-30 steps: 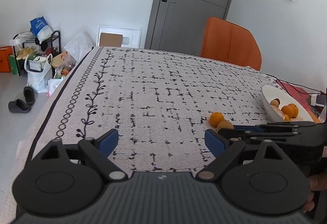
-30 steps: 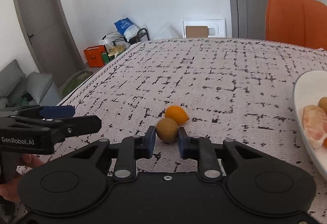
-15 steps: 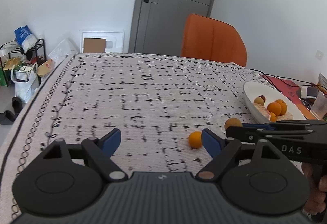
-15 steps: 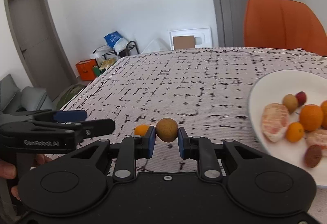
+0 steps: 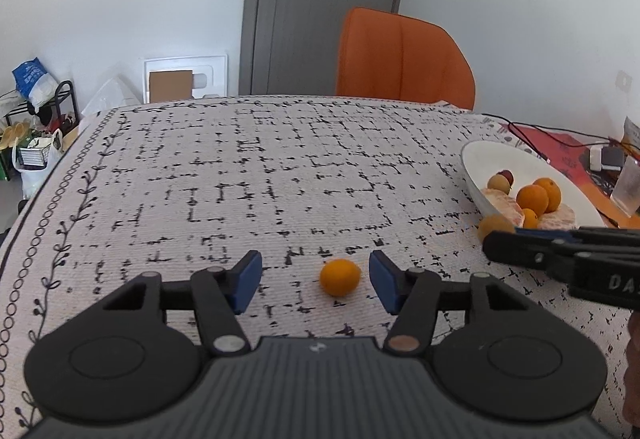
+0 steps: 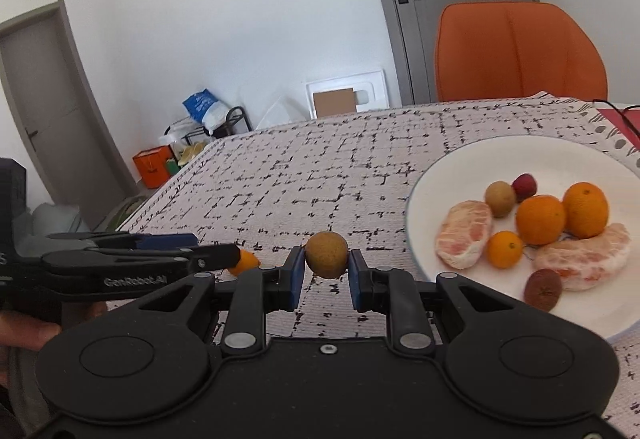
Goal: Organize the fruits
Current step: 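Grasp the small mandarin with the left tool while the right tool lifts the kiwi, then carry the mandarin in the left tool while the right tool carries the kiwi over the plate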
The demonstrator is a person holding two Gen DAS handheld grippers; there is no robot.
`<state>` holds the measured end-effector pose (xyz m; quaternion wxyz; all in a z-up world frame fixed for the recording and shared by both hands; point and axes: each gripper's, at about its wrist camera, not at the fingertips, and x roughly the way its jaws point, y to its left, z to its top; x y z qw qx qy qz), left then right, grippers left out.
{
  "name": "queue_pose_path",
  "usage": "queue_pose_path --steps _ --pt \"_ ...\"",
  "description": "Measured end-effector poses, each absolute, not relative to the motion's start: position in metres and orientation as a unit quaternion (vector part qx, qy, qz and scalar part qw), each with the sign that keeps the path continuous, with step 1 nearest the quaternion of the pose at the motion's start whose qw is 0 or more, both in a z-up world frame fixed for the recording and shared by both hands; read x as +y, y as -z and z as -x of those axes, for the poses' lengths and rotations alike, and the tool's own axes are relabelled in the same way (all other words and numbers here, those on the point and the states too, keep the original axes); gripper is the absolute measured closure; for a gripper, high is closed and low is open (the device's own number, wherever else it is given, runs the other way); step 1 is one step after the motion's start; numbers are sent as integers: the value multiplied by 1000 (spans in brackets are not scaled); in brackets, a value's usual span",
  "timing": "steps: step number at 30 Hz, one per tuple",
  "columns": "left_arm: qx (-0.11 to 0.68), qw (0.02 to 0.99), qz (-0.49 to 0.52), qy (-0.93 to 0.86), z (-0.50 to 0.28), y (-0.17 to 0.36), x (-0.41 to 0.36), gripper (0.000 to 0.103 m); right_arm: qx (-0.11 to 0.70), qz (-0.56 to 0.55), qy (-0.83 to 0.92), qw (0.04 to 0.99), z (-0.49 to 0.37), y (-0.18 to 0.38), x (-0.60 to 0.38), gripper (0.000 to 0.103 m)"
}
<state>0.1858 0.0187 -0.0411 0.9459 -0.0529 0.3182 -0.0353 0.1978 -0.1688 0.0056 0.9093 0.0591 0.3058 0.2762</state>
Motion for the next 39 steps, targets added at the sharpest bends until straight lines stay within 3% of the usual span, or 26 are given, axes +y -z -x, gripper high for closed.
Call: queue_pose_path --steps 2,4,5,6,39 --pt "323 944 49 38 -189 43 14 49 301 -62 -274 911 -197 -7 -173 81" --pt "336 940 40 39 -195 49 7 64 299 -64 -270 913 -195 -8 -178 81" --pt "346 936 46 41 -198 53 7 78 298 -65 -268 914 -194 -10 -182 81" --pt "340 938 48 38 -199 54 5 81 295 -66 -267 915 -192 -11 -186 81" --pt "296 944 17 146 -210 15 -105 81 276 -104 -176 939 -180 -8 -292 81"
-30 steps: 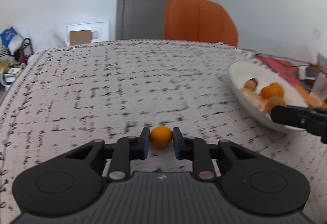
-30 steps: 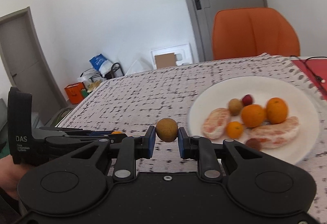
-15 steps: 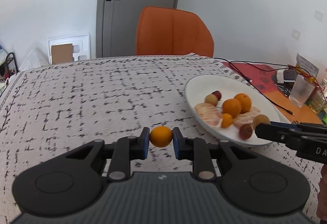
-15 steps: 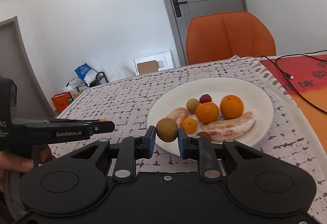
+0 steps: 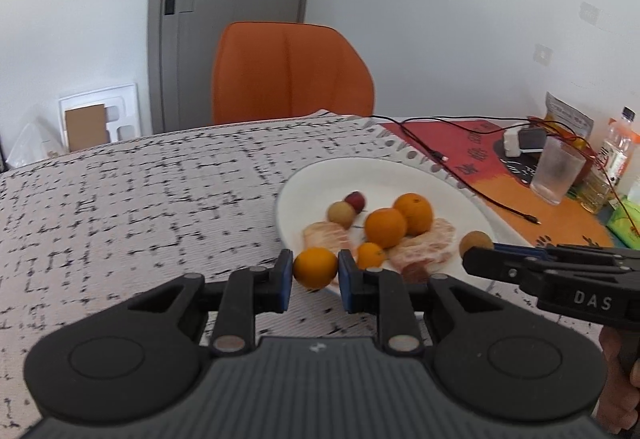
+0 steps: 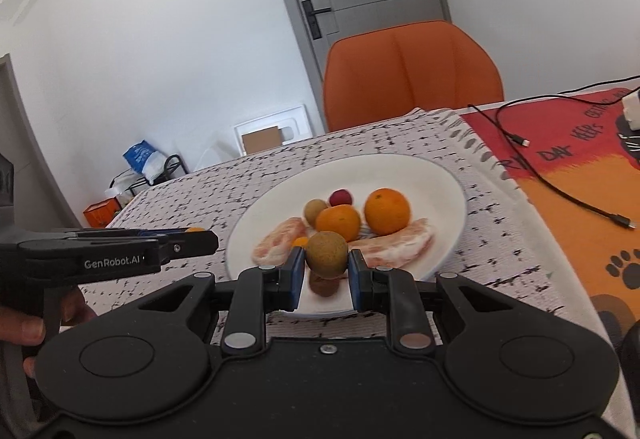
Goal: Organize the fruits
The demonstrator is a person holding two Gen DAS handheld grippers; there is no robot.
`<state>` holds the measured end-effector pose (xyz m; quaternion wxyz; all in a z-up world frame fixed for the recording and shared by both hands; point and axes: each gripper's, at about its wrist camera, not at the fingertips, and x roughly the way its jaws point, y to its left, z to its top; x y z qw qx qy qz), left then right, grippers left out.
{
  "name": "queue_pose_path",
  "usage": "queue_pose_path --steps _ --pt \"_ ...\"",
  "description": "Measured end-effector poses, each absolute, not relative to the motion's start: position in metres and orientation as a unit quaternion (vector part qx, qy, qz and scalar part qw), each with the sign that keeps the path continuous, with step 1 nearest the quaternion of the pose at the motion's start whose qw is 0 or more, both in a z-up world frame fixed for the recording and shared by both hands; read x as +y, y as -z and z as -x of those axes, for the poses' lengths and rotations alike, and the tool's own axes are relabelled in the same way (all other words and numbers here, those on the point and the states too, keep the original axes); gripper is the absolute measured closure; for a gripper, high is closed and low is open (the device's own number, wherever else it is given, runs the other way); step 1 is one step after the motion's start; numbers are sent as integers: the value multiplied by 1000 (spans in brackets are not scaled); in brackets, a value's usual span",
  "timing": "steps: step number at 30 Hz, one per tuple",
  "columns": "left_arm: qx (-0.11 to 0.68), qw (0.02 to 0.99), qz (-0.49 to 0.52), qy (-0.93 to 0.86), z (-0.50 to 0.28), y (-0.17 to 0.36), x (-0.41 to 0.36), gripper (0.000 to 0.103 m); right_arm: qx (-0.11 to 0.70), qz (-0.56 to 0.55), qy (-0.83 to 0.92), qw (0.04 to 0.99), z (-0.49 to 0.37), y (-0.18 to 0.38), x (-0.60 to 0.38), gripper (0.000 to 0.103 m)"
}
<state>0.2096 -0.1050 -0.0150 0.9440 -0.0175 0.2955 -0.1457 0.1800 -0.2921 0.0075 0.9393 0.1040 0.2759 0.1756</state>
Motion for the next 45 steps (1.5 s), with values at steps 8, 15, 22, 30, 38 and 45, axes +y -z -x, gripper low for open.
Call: queue_pose_path --steps 8,15,22,30,38,45 --pt "293 941 9 171 -213 13 -128 81 266 -105 -166 944 -175 -12 -301 72" --pt "300 939 -11 170 -215 12 -141 76 261 -108 -162 945 -170 -12 -305 72" --pt "297 944 -13 145 -206 4 -135 62 257 -117 -163 945 -166 -13 -309 72" --pt "293 947 -9 130 -192 -5 -125 39 253 -129 -163 945 -157 -11 -310 61" --pt "288 953 2 93 -175 -14 -103 17 250 -127 -164 946 -147 -18 -305 43" --pt "288 955 10 72 -155 -20 -82 7 241 -116 -176 947 -134 -27 -293 17"
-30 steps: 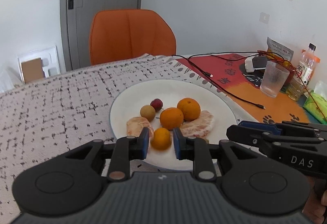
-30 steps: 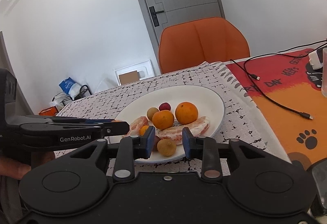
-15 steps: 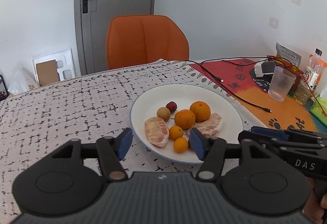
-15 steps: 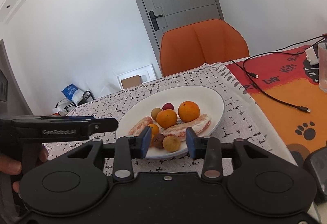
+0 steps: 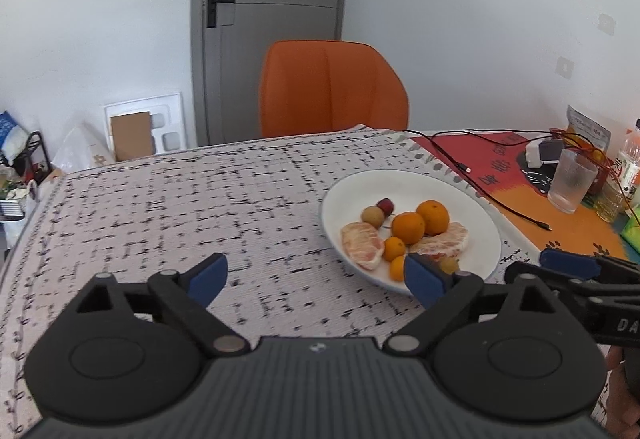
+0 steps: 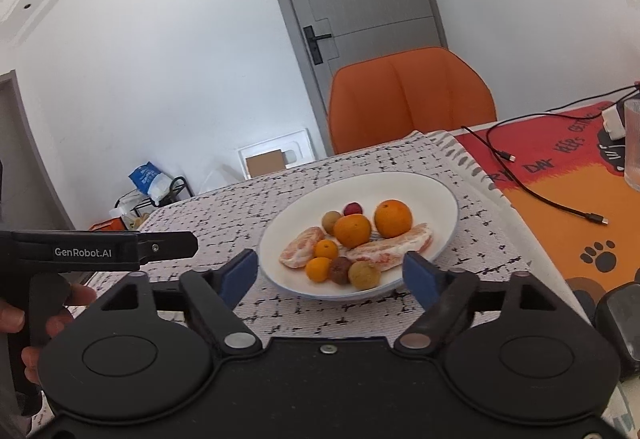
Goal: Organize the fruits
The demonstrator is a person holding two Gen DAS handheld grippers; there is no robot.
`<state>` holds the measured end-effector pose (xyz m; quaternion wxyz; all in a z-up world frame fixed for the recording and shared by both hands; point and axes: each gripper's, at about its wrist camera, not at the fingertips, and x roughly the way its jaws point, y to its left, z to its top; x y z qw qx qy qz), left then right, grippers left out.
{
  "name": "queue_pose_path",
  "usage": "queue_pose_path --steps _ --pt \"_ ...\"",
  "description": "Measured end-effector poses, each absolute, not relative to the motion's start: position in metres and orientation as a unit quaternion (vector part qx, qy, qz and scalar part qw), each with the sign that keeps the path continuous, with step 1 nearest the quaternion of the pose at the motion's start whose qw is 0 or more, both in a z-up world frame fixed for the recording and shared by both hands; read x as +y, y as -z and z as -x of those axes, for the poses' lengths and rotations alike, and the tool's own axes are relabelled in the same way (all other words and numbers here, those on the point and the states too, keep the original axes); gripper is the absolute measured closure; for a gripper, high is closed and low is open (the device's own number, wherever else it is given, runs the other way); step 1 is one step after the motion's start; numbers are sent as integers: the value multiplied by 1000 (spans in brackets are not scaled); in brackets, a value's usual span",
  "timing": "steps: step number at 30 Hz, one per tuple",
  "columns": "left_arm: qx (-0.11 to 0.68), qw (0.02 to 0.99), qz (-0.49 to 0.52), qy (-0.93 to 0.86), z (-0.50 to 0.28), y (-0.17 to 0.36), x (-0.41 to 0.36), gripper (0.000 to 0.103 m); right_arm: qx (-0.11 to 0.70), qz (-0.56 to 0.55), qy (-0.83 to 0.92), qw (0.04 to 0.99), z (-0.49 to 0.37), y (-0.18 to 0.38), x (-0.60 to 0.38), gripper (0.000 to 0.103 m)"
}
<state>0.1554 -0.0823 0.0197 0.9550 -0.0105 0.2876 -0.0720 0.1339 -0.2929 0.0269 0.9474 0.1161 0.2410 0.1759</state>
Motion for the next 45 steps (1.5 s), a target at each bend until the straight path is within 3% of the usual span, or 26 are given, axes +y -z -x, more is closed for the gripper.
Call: queue_pose_path --steps 2,6,25,45 --pt "293 954 17 58 -149 -24 -74 6 237 -120 -182 947 -130 -30 -290 6" --pt "279 959 34 34 -132 -35 -54 5 232 -108 -197 947 -122 -40 -281 0" --pt "253 965 53 -55 -52 -47 12 3 240 -66 -218 944 -84 -59 -240 0" --pt "250 966 28 -62 -1 -30 12 3 251 -42 -210 944 -46 -55 -226 0"
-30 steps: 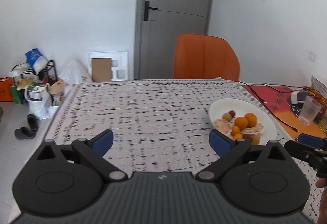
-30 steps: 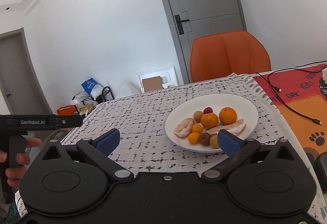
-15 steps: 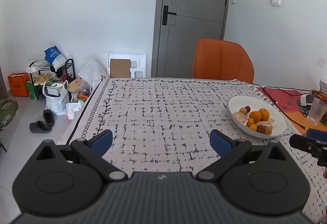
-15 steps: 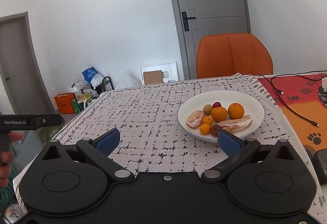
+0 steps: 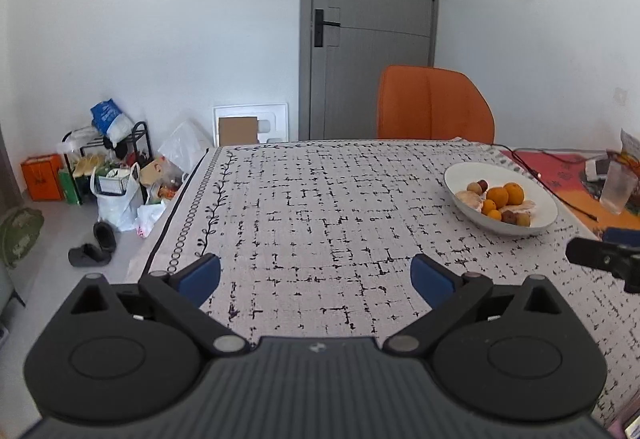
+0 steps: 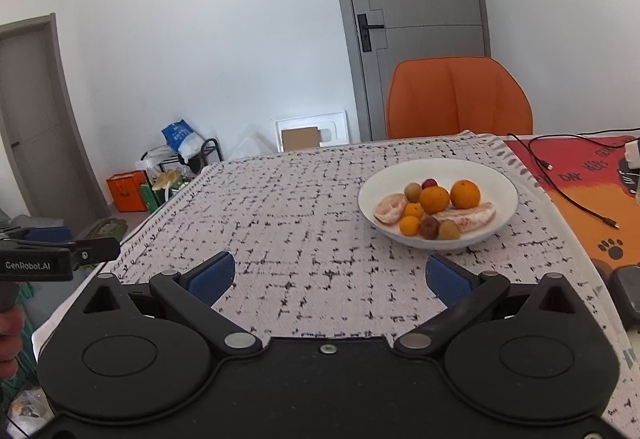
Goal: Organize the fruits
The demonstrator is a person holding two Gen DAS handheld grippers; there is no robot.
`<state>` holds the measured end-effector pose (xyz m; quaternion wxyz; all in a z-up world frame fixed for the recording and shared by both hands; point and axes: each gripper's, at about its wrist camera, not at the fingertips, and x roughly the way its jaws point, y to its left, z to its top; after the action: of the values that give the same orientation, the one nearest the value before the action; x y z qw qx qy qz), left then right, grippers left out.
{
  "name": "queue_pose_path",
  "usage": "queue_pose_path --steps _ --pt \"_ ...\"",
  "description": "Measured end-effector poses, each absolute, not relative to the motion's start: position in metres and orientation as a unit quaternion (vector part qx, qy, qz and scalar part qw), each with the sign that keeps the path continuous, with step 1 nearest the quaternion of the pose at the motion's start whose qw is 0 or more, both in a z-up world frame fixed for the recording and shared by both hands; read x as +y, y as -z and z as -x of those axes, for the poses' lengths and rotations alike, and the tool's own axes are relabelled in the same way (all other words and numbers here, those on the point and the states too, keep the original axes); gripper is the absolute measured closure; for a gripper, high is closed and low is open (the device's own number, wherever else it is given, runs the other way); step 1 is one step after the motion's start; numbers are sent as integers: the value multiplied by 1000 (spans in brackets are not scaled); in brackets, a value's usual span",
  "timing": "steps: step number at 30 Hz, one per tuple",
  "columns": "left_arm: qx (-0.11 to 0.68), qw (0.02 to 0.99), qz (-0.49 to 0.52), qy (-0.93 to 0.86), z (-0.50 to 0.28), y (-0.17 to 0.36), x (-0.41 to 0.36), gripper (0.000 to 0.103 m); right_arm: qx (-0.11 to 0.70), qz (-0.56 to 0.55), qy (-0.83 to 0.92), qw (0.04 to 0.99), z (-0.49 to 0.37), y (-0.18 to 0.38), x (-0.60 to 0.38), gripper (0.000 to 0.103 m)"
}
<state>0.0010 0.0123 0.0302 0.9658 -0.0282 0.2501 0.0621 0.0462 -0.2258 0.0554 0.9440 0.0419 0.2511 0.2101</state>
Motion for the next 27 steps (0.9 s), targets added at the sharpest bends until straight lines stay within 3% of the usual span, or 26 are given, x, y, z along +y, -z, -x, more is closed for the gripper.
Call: queue_pose_path --steps 27 --pt "250 966 27 -64 11 -23 12 3 247 -34 -223 942 -39 -55 -218 0"
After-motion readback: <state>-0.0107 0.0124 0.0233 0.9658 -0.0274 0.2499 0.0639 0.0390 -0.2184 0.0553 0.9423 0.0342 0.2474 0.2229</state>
